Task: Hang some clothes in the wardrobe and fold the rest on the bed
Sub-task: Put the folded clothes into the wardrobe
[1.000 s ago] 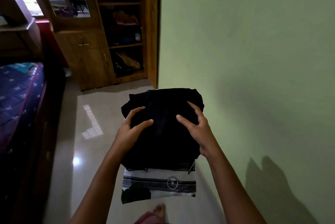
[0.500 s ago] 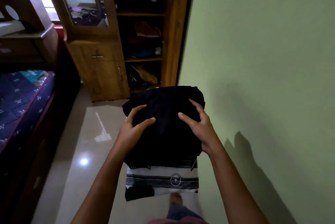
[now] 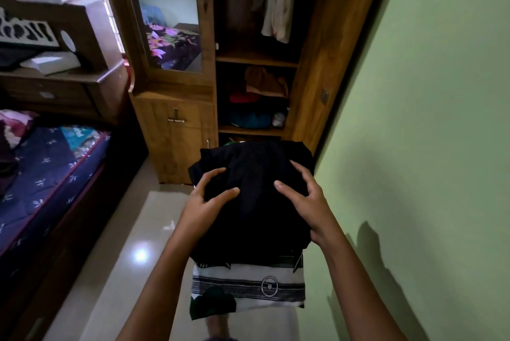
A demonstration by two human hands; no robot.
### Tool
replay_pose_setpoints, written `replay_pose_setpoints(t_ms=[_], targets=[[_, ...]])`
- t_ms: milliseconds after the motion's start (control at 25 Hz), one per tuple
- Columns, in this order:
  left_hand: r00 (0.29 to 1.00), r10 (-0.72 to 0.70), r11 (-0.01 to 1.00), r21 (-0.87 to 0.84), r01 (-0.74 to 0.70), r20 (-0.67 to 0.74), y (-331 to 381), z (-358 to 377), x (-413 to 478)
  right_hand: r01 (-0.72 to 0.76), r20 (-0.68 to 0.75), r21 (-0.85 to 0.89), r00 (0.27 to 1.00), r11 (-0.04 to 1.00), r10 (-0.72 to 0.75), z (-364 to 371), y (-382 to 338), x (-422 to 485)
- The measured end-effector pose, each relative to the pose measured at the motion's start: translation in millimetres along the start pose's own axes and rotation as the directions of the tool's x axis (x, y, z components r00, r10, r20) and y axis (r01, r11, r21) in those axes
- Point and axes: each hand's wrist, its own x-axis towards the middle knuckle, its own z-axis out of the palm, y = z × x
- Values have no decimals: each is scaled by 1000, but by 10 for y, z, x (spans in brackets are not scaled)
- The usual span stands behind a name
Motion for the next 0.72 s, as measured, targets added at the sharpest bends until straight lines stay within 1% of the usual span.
replay_pose_setpoints(t_ms=[160,360,560,720], targets=[[999,40,999,13,-40,11,43,-51,1161,44,-22,-18,999,999,-44,160,-75,1098],[994,73,997,30,-75,83,417,-251,2594,74,-79,16,994,997,-72,469,-456,2366],[990,94,991,89,-103,101,629,-350,3690,87,-110,48,991,995,-81,681,-658,3375],[991,107,991,72,-113,85,754,-297,4522,104,-118,34,988,994,-99,726,-786,4249]])
